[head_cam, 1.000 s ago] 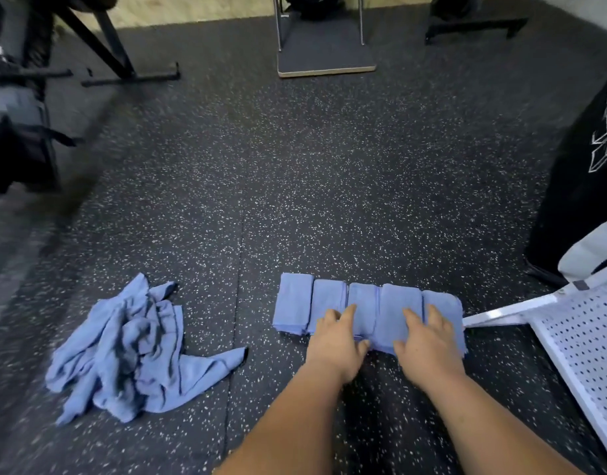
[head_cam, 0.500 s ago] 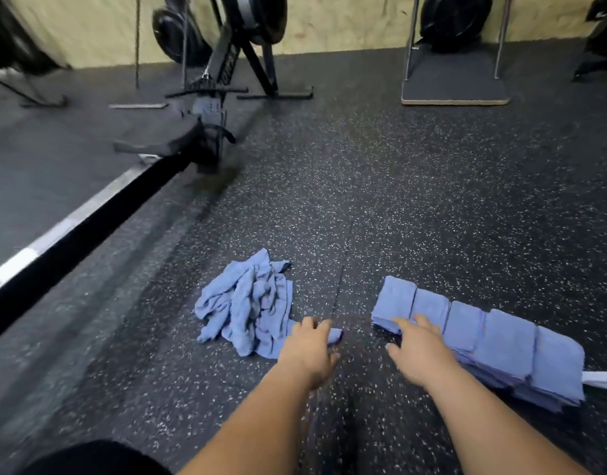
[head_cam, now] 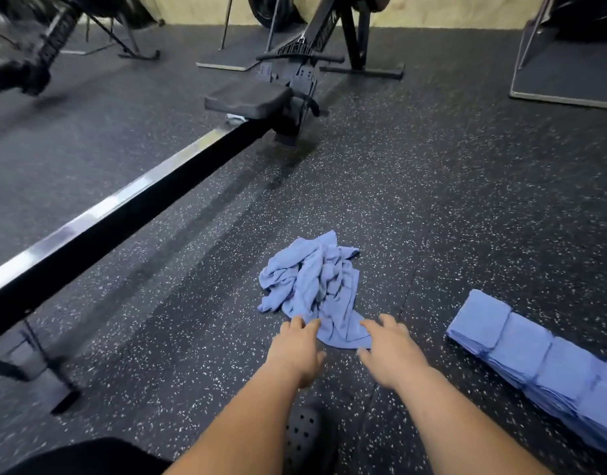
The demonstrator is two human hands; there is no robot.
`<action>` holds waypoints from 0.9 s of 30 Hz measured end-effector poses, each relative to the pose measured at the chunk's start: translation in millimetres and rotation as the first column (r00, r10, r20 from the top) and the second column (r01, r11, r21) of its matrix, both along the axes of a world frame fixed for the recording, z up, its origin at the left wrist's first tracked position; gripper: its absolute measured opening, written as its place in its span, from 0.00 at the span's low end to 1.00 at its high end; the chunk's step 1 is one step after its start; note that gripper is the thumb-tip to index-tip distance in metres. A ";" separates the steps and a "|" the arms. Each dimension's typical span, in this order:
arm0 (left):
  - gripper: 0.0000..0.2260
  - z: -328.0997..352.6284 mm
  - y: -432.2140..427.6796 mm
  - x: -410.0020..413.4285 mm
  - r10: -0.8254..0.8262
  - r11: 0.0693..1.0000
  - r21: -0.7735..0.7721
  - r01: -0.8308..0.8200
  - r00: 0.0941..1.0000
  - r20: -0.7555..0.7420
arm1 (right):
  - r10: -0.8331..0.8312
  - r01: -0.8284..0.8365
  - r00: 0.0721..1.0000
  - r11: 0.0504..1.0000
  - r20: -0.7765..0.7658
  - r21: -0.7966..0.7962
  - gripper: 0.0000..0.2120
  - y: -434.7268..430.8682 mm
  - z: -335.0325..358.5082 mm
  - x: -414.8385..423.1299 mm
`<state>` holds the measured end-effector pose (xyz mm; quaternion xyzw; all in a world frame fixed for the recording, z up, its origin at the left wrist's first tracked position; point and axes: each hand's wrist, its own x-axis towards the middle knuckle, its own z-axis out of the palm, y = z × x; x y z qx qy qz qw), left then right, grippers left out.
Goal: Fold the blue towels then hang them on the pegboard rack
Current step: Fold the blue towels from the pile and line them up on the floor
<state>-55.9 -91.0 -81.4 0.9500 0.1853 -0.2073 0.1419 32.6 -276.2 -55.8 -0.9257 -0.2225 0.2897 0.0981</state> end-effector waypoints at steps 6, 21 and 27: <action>0.26 -38.2 27.3 24.8 0.048 0.998 -0.028 -0.049 0.998 -0.050 | 0.061 -0.063 0.997 0.997 -0.055 -0.037 0.31 24.8 -36.9 8.3; 0.08 -77.2 53.8 60.2 0.116 0.992 -0.059 -0.110 0.988 0.102 | 0.026 -0.031 0.994 0.999 -0.104 -0.044 0.28 39.1 -65.5 43.4; 0.09 -14.7 58.2 63.6 0.272 0.952 -0.222 -0.210 0.913 0.304 | -0.015 0.017 0.999 0.999 -0.050 0.047 0.28 37.9 -12.9 50.3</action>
